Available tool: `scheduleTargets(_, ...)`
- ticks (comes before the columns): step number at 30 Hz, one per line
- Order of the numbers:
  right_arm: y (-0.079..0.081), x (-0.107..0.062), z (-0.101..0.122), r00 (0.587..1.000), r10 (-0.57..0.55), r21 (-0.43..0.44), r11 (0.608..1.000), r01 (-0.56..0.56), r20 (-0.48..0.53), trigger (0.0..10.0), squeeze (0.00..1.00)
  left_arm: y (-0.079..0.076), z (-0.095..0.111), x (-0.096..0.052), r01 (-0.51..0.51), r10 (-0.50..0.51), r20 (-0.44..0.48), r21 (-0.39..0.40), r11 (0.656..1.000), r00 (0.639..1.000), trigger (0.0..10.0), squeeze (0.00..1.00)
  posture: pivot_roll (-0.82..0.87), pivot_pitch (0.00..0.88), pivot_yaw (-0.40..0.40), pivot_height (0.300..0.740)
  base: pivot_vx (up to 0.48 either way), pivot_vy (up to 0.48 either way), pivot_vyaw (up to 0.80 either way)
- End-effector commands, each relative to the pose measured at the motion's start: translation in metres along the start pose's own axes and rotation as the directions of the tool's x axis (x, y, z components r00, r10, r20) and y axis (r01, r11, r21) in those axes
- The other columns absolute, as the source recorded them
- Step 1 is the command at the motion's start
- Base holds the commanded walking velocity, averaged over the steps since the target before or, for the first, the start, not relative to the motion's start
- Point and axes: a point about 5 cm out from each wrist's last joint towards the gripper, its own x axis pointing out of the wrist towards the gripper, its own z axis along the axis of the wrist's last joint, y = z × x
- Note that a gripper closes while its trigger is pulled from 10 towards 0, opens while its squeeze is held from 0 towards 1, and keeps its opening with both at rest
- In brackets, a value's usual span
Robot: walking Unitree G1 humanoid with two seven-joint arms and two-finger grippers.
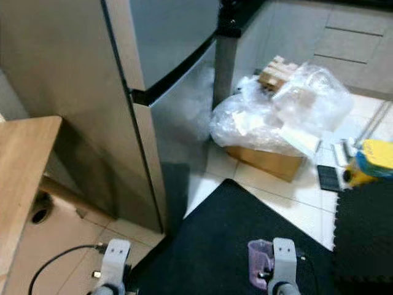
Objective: Restocking fridge
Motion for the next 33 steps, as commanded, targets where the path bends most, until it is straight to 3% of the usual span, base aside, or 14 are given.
scheduleTargets(1, 0.000, -0.001, -0.005, 1.000, -0.006, 0.006, 1.000, 0.006, -0.015, 10.0, 0.00, 0.002, -0.003, -0.001, 0.003, -0.002, -0.017, 0.016, 1.000, 1.000, 10.0, 0.00, -0.08, 0.071, 0.012, 0.740, 0.000, 0.000, -0.51)
scheduleTargets(21, 0.007, -0.001, -0.004, 0.999, 0.043, -0.041, 0.998, -0.043, -0.004, 10.0, 0.00, 0.010, -0.010, -0.006, -0.001, 0.001, -0.006, 0.020, 1.000, 1.000, 10.0, 0.00, -0.08, 0.070, 0.009, 0.740, 0.000, 0.000, -0.03)
scheduleTargets(28, 0.012, 0.000, -0.004, 0.999, 0.047, -0.053, 0.997, -0.047, -0.006, 10.0, 0.00, 0.015, -0.009, -0.007, -0.004, 0.004, -0.003, 0.020, 1.000, 1.000, 10.0, 0.00, -0.08, 0.070, 0.009, 0.740, 0.000, 0.000, 0.80)
scheduleTargets(33, 0.016, 0.001, -0.002, 0.998, 0.067, -0.073, 0.995, -0.066, 0.000, 10.0, 0.00, 0.016, -0.017, -0.010, -0.005, 0.005, -0.019, 0.019, 1.000, 1.000, 10.0, 0.00, -0.08, 0.071, 0.008, 0.740, 0.000, 0.000, 0.00)
